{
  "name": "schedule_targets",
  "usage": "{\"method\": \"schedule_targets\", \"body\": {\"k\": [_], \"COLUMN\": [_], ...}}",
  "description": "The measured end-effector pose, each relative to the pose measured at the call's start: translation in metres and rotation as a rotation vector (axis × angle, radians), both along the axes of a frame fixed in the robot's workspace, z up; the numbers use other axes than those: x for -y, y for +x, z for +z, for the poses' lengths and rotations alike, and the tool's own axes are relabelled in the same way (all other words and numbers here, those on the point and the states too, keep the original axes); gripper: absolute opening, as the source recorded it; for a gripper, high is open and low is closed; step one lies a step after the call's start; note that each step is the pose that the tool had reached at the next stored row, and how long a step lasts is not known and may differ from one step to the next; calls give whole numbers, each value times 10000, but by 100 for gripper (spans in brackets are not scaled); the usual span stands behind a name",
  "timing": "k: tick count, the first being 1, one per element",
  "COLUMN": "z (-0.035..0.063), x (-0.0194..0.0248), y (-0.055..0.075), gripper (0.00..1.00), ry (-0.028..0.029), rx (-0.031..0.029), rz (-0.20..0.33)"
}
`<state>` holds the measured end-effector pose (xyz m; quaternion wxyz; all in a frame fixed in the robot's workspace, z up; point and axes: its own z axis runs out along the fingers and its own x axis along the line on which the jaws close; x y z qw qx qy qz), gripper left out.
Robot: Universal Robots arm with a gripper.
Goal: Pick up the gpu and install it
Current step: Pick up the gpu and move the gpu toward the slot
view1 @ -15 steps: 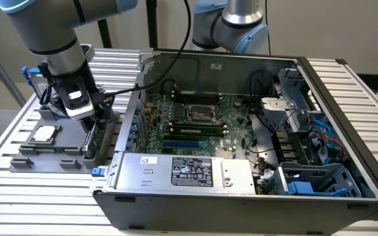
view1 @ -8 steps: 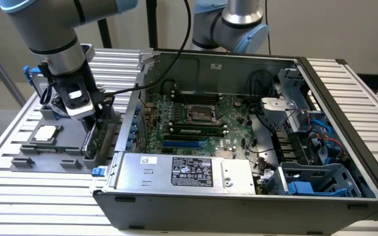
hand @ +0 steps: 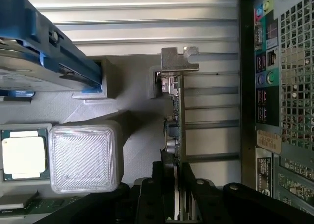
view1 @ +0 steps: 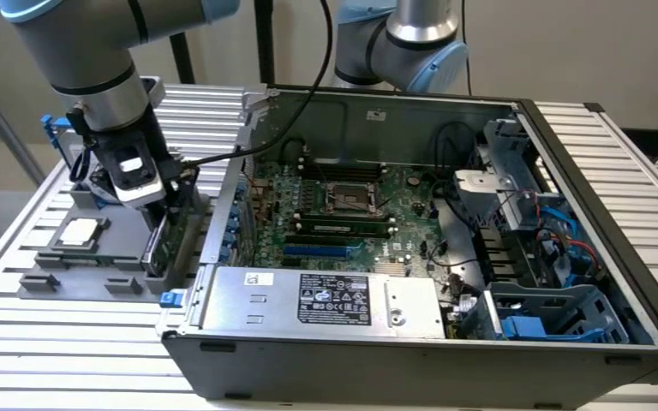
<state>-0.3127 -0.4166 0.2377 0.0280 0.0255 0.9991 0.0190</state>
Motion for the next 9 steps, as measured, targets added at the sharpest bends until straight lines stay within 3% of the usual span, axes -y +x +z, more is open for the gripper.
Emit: {"method": "schedule_targets", "body": {"k": [9], "z": [11], "x": [6], "y": [-19], "gripper": [0], "ry": [6], "rx": [0], "rz": [462]}}
